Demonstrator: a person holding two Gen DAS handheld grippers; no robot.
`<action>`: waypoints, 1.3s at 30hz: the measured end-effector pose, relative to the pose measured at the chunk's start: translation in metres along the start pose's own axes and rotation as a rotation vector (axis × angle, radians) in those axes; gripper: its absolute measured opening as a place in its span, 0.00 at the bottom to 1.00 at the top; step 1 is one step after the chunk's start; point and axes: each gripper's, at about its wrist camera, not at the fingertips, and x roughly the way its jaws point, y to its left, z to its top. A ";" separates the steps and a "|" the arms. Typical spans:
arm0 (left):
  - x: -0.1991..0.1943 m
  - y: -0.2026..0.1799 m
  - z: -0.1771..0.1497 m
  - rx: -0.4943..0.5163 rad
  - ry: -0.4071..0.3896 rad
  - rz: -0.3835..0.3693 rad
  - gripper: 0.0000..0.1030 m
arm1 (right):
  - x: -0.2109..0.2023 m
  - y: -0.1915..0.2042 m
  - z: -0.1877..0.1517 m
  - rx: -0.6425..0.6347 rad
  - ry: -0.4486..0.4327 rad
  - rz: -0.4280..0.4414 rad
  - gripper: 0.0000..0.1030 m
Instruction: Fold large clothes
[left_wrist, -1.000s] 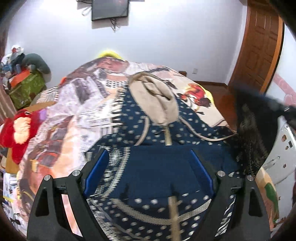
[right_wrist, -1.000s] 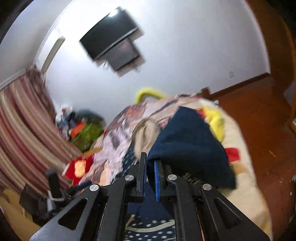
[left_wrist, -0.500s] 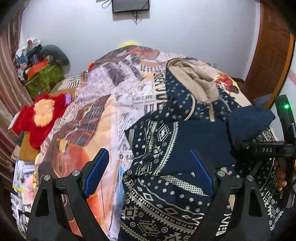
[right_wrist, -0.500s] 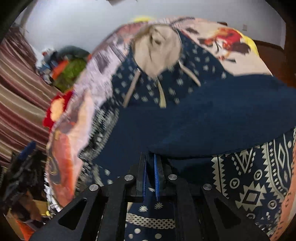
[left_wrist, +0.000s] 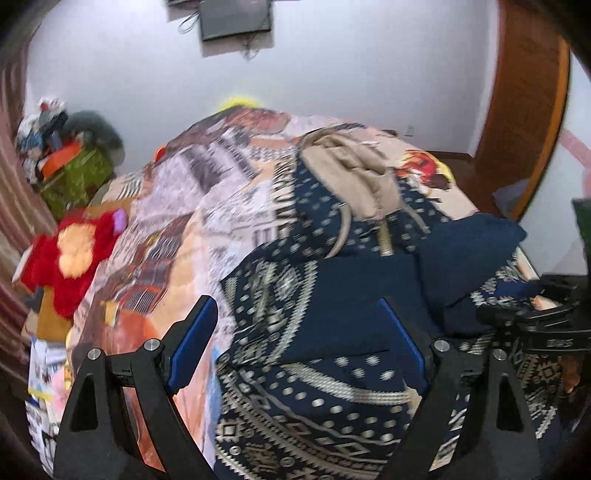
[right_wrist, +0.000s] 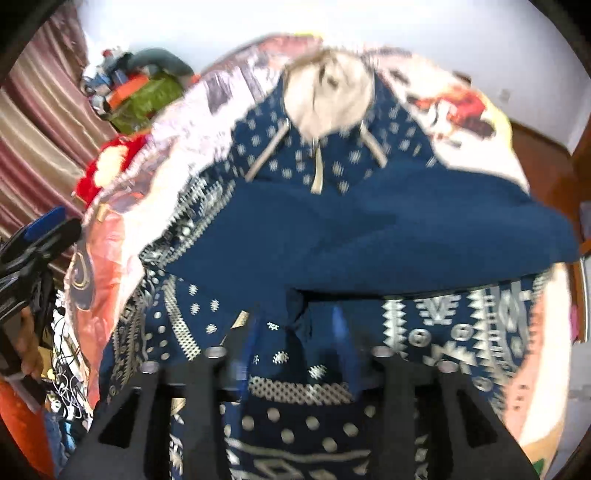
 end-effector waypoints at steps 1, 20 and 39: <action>-0.002 -0.014 0.005 0.028 -0.007 -0.010 0.86 | -0.015 -0.004 -0.001 0.005 -0.049 0.006 0.64; 0.114 -0.240 0.024 0.419 0.229 -0.224 0.73 | -0.122 -0.155 -0.047 0.113 -0.272 -0.345 0.91; 0.078 -0.176 0.064 0.246 0.047 -0.231 0.05 | -0.047 -0.145 -0.042 0.070 -0.124 -0.263 0.92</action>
